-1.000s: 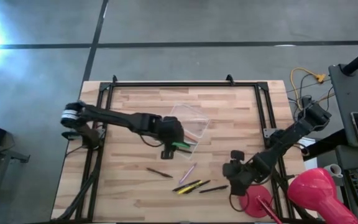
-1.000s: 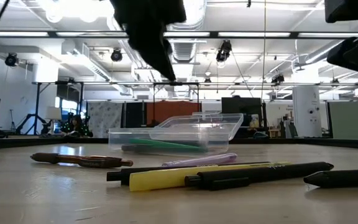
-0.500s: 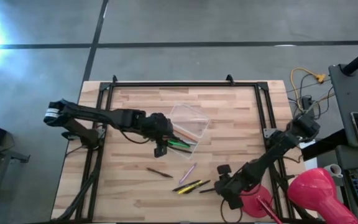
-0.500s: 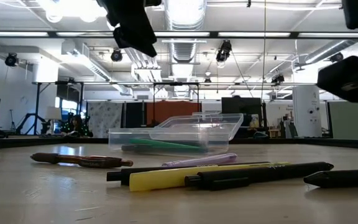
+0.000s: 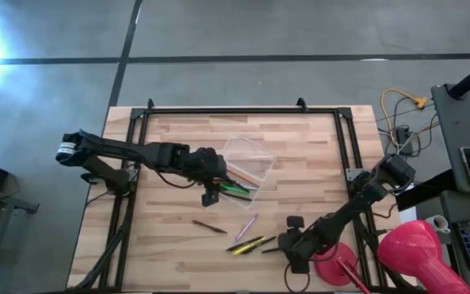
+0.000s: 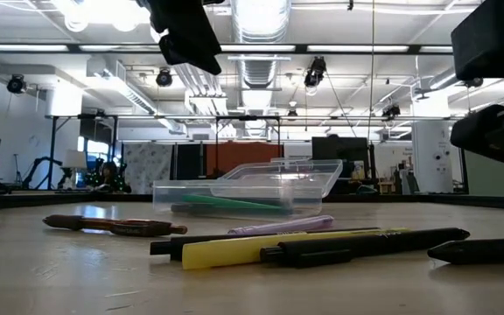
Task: Pick & place school supplies into a supply box
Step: Put the black pen into the transparent case
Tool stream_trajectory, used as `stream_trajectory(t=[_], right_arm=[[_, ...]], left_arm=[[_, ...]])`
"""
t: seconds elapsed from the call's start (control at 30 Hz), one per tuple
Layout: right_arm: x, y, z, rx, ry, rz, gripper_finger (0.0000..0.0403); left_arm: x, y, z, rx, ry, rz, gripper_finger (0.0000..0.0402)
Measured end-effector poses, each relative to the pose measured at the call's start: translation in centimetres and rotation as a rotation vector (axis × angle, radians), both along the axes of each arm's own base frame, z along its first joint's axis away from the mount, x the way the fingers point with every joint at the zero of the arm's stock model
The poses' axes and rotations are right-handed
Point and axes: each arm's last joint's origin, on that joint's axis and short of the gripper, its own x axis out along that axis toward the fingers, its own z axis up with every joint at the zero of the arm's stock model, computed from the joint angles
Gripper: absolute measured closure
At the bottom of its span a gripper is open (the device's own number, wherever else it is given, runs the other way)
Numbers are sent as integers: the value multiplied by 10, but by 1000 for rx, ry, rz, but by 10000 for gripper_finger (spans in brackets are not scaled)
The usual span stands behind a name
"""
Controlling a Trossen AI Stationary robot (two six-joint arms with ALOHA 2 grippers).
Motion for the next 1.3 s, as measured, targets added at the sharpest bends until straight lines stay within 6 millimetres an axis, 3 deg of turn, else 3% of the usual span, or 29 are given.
stream_trajectory(t=[0.5,0.63,0.77,0.87,0.93,1.1,1.3], right_arm=[[-2,-3,0,3,31,-48,377],[0,-4,1,12,37,-53,384],[-1,-3,21,20,72,-55,384],[-5,-5,57,-5,-20,-80,384],[-8,-16,75,-47,-89,-132,384],[6,-59,87,-86,-157,-292,384],[47,-109,83,-50,-246,-286,384]], left_arm=[[1,0,0,0,-10,0,208],[1,0,0,0,-10,0,208],[1,0,0,0,-9,0,208],[1,0,0,0,-9,1,208],[1,0,0,0,-9,1,208],[2,0,0,0,-10,1,208],[2,0,0,1,-10,1,208]])
